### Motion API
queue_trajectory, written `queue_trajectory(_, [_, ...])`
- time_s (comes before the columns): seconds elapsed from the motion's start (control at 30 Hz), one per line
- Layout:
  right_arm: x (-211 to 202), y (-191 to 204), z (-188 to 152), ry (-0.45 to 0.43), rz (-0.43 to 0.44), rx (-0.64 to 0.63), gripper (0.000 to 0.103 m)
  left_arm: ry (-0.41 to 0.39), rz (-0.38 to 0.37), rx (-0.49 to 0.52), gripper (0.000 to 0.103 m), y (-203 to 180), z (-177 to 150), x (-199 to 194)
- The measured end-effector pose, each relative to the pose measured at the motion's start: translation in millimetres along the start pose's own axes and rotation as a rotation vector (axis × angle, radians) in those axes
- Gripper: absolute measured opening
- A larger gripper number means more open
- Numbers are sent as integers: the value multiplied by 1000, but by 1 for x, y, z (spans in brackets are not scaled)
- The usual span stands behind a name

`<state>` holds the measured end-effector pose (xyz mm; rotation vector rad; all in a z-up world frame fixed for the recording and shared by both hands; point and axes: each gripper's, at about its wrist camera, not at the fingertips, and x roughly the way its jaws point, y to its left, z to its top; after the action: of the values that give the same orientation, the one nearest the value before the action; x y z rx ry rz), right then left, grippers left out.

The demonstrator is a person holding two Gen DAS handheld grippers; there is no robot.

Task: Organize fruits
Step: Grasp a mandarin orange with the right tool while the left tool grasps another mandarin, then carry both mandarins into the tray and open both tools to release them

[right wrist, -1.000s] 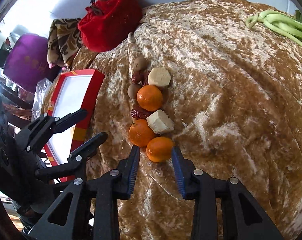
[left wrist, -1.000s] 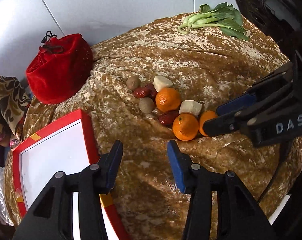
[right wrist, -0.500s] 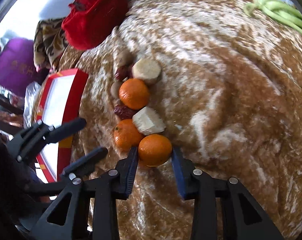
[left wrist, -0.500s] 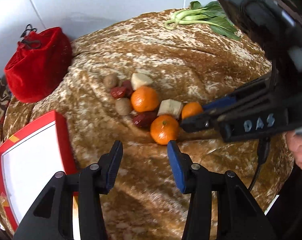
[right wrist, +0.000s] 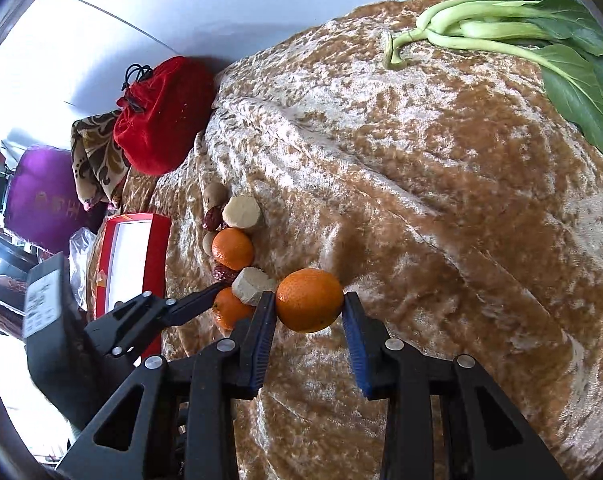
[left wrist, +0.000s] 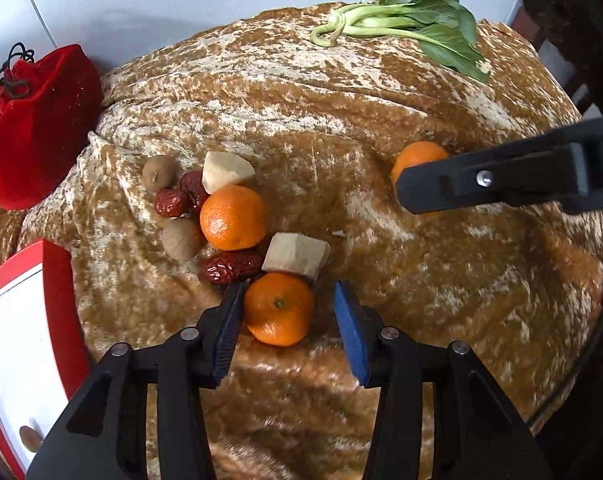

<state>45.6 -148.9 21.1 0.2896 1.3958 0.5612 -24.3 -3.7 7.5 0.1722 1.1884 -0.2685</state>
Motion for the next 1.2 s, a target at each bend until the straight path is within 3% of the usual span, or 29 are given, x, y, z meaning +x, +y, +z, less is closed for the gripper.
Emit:
queue_trajectory(0.07, [-4, 0, 0, -11, 8, 0, 34, -5, -5, -4, 33, -1, 2, 3])
queue_trajectory(0.37, [-24, 11, -2, -70, 70, -20, 34, -24, 26, -26, 32, -7, 6, 3])
queue_trajectory(0.67, [-26, 23, 0, -109, 98, -36, 34, -62, 26, -22, 32, -4, -18, -32])
queue_trajectory(0.87, [-14, 41, 0, -104, 109, -59, 34, -110, 40, -73, 32, 20, -30, -62])
queue_trajectory(1.0, [1, 64, -3, -84, 150, -96, 34, -160, 98, -151, 33, 54, -40, -86])
queue_trajectory(1.2, [23, 118, -17, -78, 190, -205, 34, -225, 289, -324, 33, 108, -73, -121])
